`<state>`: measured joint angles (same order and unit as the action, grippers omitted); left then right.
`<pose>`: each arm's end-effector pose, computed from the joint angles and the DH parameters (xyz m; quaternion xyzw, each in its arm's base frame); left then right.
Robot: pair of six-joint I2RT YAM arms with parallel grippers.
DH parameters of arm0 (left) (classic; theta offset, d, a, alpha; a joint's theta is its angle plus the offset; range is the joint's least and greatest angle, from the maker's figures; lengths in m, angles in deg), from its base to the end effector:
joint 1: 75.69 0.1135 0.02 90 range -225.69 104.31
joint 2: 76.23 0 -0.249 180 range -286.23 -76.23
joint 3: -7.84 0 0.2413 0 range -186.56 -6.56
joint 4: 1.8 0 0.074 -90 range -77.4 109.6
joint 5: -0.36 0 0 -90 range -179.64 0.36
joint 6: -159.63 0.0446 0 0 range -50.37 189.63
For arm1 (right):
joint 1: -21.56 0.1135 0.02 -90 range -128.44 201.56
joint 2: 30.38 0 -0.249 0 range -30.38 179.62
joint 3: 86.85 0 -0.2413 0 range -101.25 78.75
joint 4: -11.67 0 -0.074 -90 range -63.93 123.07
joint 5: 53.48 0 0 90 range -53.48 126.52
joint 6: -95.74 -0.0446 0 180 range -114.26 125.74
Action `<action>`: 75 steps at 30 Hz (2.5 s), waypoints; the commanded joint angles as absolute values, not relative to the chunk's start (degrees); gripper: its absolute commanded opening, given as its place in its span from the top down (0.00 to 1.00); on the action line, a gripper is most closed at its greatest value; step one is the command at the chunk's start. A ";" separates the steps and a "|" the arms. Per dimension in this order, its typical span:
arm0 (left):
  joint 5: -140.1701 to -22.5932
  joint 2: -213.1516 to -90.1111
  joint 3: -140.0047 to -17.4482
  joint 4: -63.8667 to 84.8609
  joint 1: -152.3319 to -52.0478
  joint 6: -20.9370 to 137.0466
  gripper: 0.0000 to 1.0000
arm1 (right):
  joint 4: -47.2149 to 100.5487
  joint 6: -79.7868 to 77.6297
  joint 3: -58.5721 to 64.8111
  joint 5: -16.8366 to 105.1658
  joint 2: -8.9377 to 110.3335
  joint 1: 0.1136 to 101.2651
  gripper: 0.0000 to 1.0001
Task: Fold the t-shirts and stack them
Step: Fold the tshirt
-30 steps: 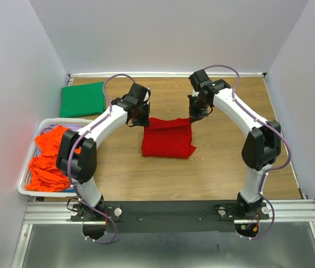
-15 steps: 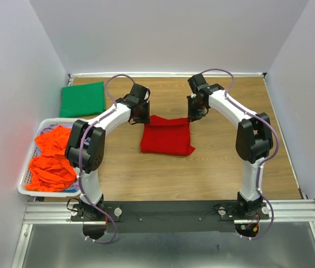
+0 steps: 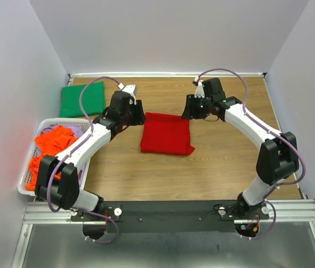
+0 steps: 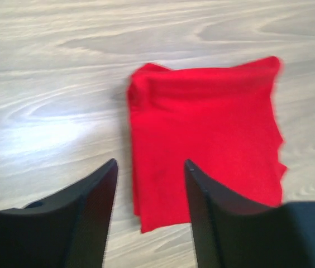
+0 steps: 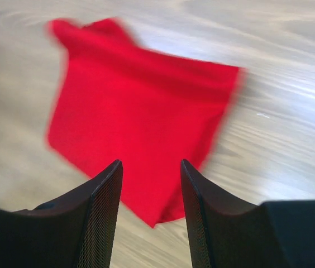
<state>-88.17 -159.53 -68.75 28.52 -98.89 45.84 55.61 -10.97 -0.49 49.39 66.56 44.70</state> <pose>0.2985 -0.1292 0.2612 0.0011 0.8950 -0.1883 0.4044 0.3370 0.1548 0.2605 -0.0927 0.9216 0.2216 0.3050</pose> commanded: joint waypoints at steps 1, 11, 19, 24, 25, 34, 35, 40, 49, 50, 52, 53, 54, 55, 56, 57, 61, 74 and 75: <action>-78.77 -159.80 -62.64 19.73 -100.03 47.57 0.46 | 45.68 -8.33 5.89 64.63 68.31 44.68 0.47; -73.49 -183.43 -80.18 16.64 -98.29 48.89 0.55 | 40.14 -7.36 -3.49 77.56 85.86 41.52 0.48; -69.88 -198.38 -88.73 18.49 -94.77 46.87 0.56 | 39.08 -10.87 -13.70 80.91 98.20 35.28 0.48; -67.93 -194.37 -88.48 18.31 -94.06 45.90 0.51 | 38.90 -14.65 -15.47 83.10 95.23 34.83 0.47; -68.19 -192.87 -88.21 18.14 -94.06 45.82 0.46 | 38.90 -15.09 -14.68 82.84 94.17 34.83 0.47; -69.25 -172.67 -73.72 14.81 -94.58 41.78 0.41 | 26.61 -26.51 2.71 91.45 81.16 36.41 0.47; -68.99 -171.34 -71.97 14.45 -94.76 41.51 0.41 | 24.77 -28.00 4.56 92.15 79.67 37.11 0.47; -66.88 -166.40 -58.96 12.60 -96.17 38.88 0.44 | 19.40 -29.50 15.89 94.44 77.55 40.98 0.47; -66.27 -168.95 -43.75 2.41 -96.52 33.16 0.50 | 13.77 -24.41 28.38 93.57 84.22 39.76 0.48; -65.65 -168.34 -43.21 2.14 -96.52 32.46 0.50 | 13.59 -24.32 29.18 93.30 84.31 39.58 0.49; -65.82 -164.67 -41.98 2.32 -96.52 32.19 0.50 | 13.94 -24.50 29.88 92.60 82.39 39.32 0.50; -66.87 -162.99 -41.72 3.88 -96.52 32.28 0.49 | 14.20 -24.85 30.15 92.08 78.64 39.32 0.50; -67.84 -161.06 -41.89 5.12 -96.52 32.72 0.49 | 15.51 -25.37 30.67 89.98 76.34 39.32 0.49; -68.80 -157.30 -42.06 6.26 -96.61 33.16 0.48 | 17.18 -25.38 30.59 88.40 74.32 39.32 0.45; -70.73 -155.43 -42.24 8.71 -96.61 33.59 0.47 | 19.46 -24.94 30.15 86.55 71.95 39.40 0.43; -71.70 -153.76 -42.85 9.95 -96.70 34.47 0.46 | 21.13 -25.11 30.06 83.05 68.18 39.49 0.41; -77.50 -146.82 -44.17 15.66 -97.13 36.66 0.43 | 28.42 -27.30 31.72 72.85 59.28 40.02 0.28; -86.39 -151.10 -47.95 19.37 -98.19 42.39 0.41 | 39.17 -31.79 32.79 50.15 56.62 44.06 0.15; -86.30 -151.98 -48.30 19.28 -98.54 42.39 0.41 | 39.08 -31.88 32.53 49.71 56.98 44.41 0.15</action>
